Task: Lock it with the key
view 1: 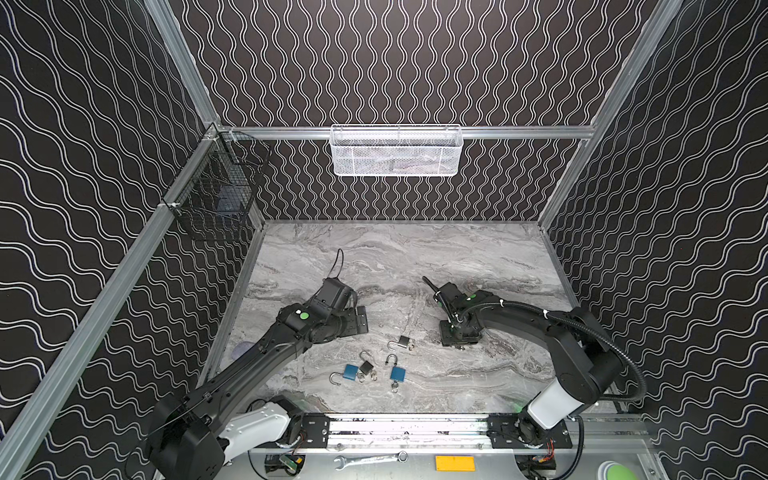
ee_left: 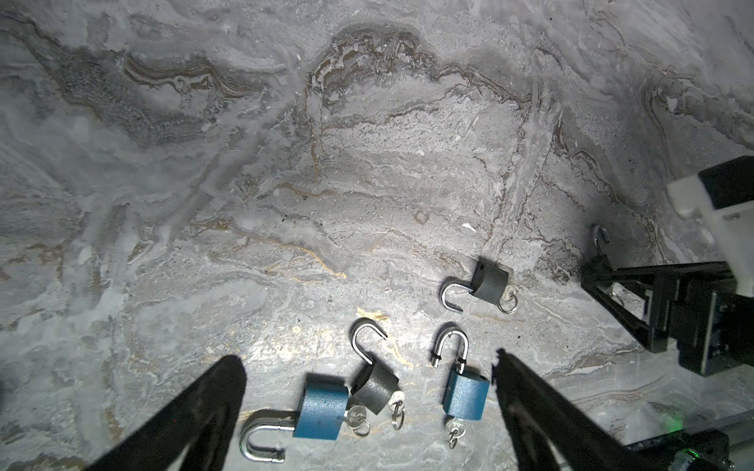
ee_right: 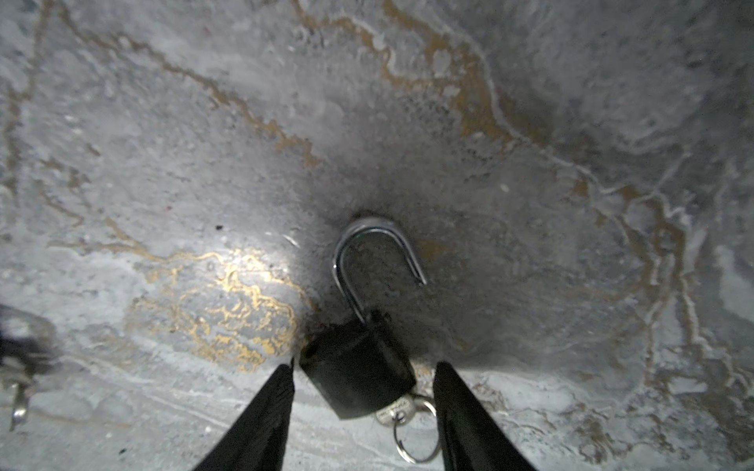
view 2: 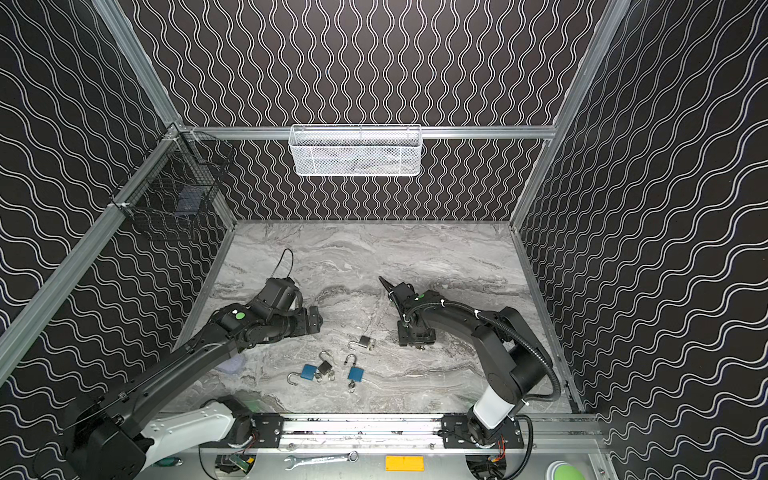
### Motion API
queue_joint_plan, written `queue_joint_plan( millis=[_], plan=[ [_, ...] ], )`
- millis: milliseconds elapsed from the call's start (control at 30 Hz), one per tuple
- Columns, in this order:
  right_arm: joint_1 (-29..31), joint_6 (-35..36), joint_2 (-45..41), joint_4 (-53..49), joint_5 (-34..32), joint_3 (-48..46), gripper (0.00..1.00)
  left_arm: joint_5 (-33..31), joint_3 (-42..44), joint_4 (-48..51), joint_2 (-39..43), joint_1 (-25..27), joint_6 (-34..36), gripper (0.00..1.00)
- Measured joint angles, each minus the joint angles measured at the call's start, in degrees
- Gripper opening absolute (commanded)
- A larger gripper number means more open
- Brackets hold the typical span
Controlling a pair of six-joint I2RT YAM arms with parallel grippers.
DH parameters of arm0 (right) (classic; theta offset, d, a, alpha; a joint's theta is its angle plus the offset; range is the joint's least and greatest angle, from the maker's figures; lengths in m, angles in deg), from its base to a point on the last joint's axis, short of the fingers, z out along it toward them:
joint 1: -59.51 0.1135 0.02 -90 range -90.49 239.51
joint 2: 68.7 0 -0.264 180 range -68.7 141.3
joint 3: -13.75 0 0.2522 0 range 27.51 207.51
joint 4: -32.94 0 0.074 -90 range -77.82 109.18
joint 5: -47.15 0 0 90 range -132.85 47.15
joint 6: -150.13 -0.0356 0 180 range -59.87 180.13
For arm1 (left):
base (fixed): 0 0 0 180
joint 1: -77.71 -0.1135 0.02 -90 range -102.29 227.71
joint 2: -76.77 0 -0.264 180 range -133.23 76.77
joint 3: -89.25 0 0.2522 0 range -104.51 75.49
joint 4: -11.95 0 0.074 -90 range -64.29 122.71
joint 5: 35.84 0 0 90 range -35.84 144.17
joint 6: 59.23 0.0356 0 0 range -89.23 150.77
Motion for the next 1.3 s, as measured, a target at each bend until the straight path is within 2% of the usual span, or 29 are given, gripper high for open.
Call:
queue_joint_plan(
  millis=[233,333,867,1067,1300],
  plan=[
    [0.9,0.9,1.3,-0.2,-0.1,1.0,0.56,0.3,0.9,-0.3,0.5,-1.9,1.2,0.99],
    [1.3,1.0,1.9,-0.4,-0.3,1.5,0.52,0.7,1.5,-0.5,0.7,-2.7,1.4,0.99],
    [2.5,2.3,3.6,-0.7,-1.2,2.7,0.43,3.2,2.6,-1.9,1.0,-4.9,2.9,0.99],
    [2.6,2.3,4.1,-0.7,-0.9,2.9,0.37,3.6,2.6,-2.0,1.0,-5.0,3.7,0.99],
    [2.6,2.5,4.2,-0.6,-0.9,2.9,0.25,4.8,2.3,-2.0,0.6,-5.1,4.4,0.99]
  ],
)
